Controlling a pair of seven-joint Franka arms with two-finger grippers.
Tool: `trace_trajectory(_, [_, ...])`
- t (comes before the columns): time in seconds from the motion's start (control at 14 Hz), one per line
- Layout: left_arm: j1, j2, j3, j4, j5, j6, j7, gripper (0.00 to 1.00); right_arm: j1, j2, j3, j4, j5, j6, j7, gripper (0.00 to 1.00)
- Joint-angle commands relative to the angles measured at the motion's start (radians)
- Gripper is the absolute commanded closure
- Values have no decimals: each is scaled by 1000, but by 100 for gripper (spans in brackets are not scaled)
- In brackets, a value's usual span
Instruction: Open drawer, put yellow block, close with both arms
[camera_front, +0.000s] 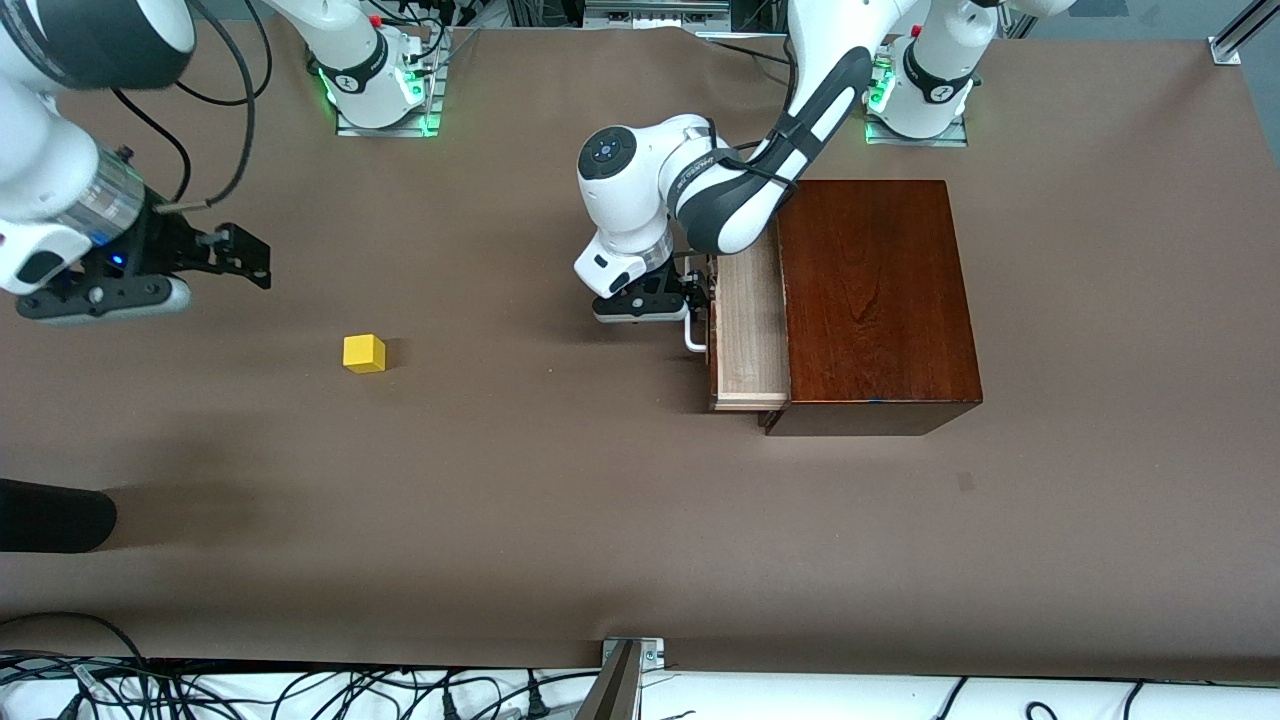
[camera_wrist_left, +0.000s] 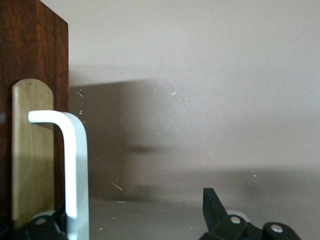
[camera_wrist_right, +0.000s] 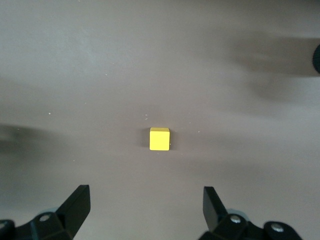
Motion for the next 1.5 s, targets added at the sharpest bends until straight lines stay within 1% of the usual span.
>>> trace_trajectory(0.0, [-10,90,-23,96,-8,120,-39,0,4,38,-3,11,-1,7,5,0])
trace_trajectory(0.14, [-21,84,-18,107,2,12,-24,0,1,46,-4,8,4,6,-10,0])
trace_trajectory(0.29, [-59,80,-15,154,21,-134,-6,0,4,98,-4,8,7,-8,-11,0])
trace_trajectory(0.43, [-87,80,-18,199,118,-252,-5,0,5,109,-4,3,1,-10,-12,0])
trace_trajectory(0.57, [-90,76,-16,211,131,-301,-5,0,4,124,-4,3,0,-11,-17,0])
trace_trajectory(0.72, [-88,54,-16,211,132,-323,-4,0,4,129,-4,0,4,-23,-11,0])
trace_trajectory(0.86, [-76,-23,-13,210,118,-354,30,0,4,138,-4,-23,8,-13,-3,0])
trace_trajectory(0.93, [-47,-68,-16,210,100,-378,81,0,4,137,-4,-47,8,11,3,0])
trace_trajectory(1.15, [97,-191,-21,207,-78,-409,278,0,4,124,-1,-167,14,157,6,0])
trace_trajectory(1.29, [213,-238,-26,210,-145,-455,448,0,4,114,-1,-248,16,252,6,0])
trace_trajectory(1.43, [331,-281,-24,208,-231,-466,601,0,5,110,0,-315,19,346,8,0])
